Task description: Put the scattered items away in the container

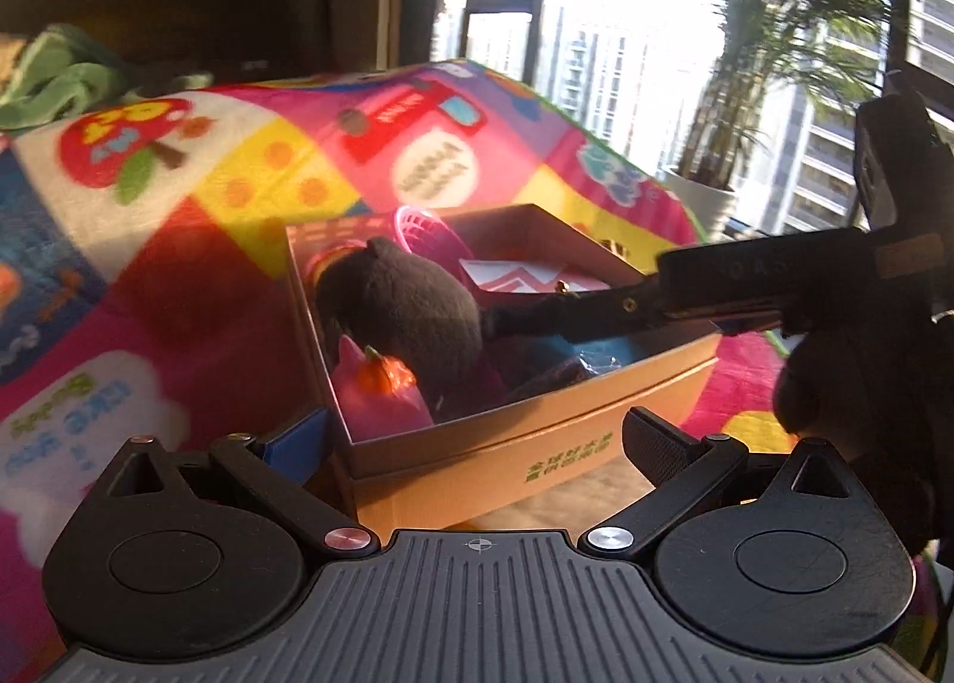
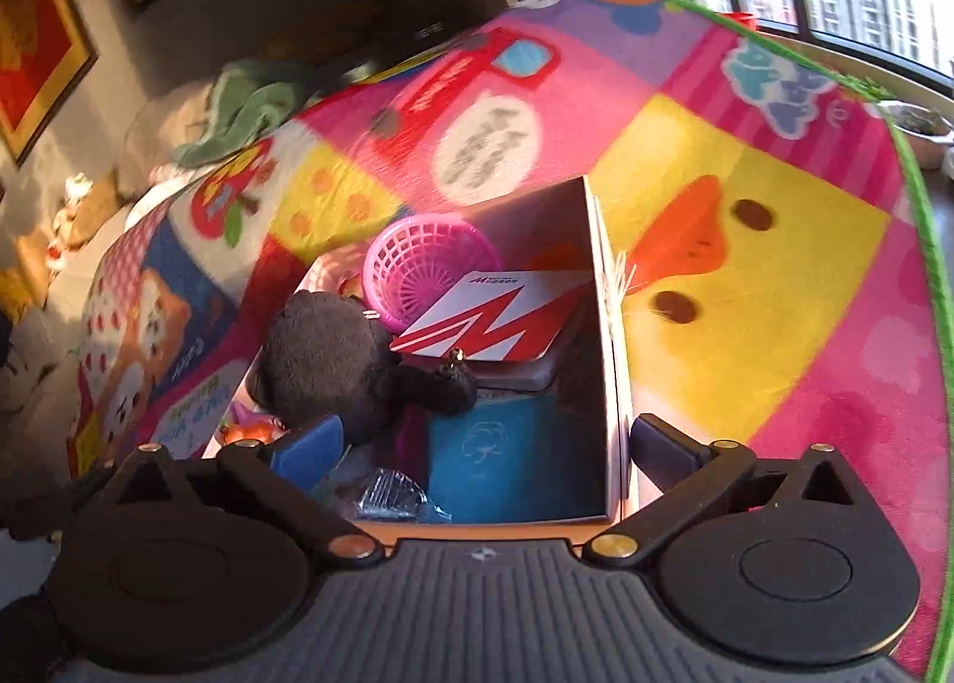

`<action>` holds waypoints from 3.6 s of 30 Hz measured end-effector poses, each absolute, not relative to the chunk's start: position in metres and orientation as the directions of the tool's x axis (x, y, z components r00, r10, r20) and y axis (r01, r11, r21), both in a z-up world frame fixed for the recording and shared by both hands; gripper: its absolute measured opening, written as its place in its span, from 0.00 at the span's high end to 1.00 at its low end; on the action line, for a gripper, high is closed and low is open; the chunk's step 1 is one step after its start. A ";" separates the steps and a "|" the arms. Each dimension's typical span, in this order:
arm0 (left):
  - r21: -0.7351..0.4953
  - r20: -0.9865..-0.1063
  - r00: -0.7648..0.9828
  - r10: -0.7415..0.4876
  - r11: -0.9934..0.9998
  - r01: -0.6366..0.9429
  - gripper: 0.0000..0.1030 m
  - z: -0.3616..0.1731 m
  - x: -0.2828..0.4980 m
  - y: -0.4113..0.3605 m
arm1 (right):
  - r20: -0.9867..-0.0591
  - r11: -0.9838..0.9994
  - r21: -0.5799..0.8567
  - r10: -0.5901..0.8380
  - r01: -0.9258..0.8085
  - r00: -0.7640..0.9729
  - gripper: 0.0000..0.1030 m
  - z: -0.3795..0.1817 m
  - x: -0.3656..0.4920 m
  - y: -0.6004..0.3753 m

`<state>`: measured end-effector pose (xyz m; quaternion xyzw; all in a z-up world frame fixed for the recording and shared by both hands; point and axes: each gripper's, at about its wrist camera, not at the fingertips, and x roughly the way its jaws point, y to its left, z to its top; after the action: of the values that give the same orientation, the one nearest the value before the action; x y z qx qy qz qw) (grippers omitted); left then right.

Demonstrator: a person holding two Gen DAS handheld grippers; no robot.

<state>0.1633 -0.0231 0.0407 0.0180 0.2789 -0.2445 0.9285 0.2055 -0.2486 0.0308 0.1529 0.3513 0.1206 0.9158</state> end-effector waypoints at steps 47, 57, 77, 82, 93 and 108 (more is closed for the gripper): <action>0.018 -0.637 0.771 -0.020 0.999 0.041 0.00 0.001 0.109 0.011 | -0.641 0.987 0.015 0.130 -0.158 0.756 0.00 -0.008 0.129 -0.168; 0.017 -0.639 0.769 -0.022 0.999 0.043 0.00 0.001 0.109 0.011 | -0.636 0.989 0.012 0.119 -0.145 0.762 0.00 -0.009 0.127 -0.167; 0.015 -0.639 0.769 -0.023 0.999 0.043 0.00 0.001 0.109 0.012 | -0.636 0.989 0.009 0.118 -0.145 0.763 0.00 -0.009 0.127 -0.168; 0.015 -0.639 0.769 -0.023 0.999 0.043 0.00 0.002 0.109 0.012 | -0.636 0.989 0.009 0.117 -0.145 0.763 0.00 -0.009 0.127 -0.168; 0.016 -0.639 0.769 -0.023 0.999 0.043 0.00 0.002 0.109 0.012 | -0.636 0.989 0.009 0.118 -0.145 0.763 0.00 -0.009 0.127 -0.168; 0.015 -0.639 0.769 -0.023 0.999 0.043 0.00 0.002 0.109 0.012 | -0.636 0.989 0.009 0.118 -0.145 0.763 0.00 -0.009 0.127 -0.168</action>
<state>0.1093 0.0119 0.0015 0.0144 0.3395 -0.0175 0.9403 0.1274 -0.1683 -0.0089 -0.0205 0.3372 0.0700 0.9386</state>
